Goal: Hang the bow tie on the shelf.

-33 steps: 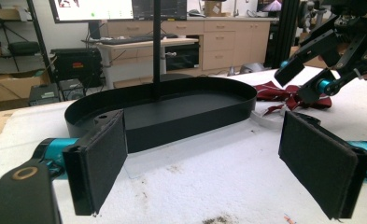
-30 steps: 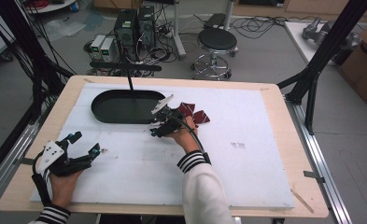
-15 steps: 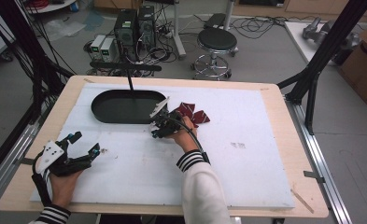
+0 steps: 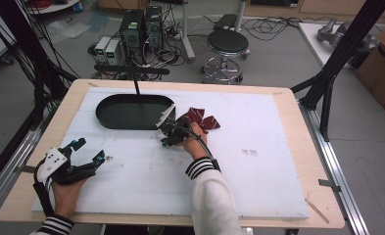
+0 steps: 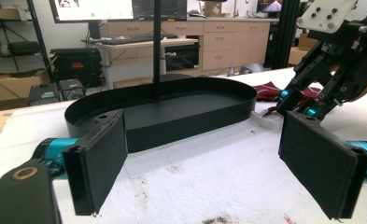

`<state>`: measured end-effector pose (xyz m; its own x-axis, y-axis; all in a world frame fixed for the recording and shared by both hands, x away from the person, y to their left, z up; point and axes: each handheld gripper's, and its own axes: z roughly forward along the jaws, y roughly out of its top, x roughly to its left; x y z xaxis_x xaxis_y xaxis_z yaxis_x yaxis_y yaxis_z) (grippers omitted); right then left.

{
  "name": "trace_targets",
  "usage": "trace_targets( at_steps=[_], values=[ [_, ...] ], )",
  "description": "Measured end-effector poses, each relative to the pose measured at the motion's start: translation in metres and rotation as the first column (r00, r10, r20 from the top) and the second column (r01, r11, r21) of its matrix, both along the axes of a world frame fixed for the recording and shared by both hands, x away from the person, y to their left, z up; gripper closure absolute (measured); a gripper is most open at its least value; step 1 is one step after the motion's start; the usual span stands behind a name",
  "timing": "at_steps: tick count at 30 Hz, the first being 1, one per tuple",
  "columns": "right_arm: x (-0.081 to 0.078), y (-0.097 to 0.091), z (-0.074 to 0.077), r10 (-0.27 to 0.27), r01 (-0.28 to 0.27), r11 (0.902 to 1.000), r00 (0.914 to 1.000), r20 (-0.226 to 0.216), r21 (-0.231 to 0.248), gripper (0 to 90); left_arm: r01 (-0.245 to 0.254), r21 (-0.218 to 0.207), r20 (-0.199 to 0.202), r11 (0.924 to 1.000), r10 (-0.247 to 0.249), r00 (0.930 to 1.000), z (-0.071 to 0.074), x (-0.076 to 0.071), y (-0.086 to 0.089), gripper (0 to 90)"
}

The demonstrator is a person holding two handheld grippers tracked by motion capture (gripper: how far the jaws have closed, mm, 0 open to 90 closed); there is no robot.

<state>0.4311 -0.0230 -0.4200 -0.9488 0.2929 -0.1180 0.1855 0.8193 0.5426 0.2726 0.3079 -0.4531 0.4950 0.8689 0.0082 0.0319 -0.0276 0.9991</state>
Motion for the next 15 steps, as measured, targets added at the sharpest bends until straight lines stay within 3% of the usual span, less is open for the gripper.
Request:
trace_targets(
  at_steps=[8,15],
  values=[
    [-0.0011,0.0035,-0.0027,0.014,-0.012,0.9990,0.9995,0.028,-0.043,71.1,0.000,-0.001,0.000,1.0000,0.000,1.0000,0.0000,0.0000,0.0001,15.8],
    [-0.0011,0.0032,-0.0029,0.011,-0.010,0.9992,0.9999,0.008,-0.037,75.2,0.000,-0.001,0.000,1.0000,0.000,1.0000,0.0000,0.0000,0.0000,15.8]
  ],
)
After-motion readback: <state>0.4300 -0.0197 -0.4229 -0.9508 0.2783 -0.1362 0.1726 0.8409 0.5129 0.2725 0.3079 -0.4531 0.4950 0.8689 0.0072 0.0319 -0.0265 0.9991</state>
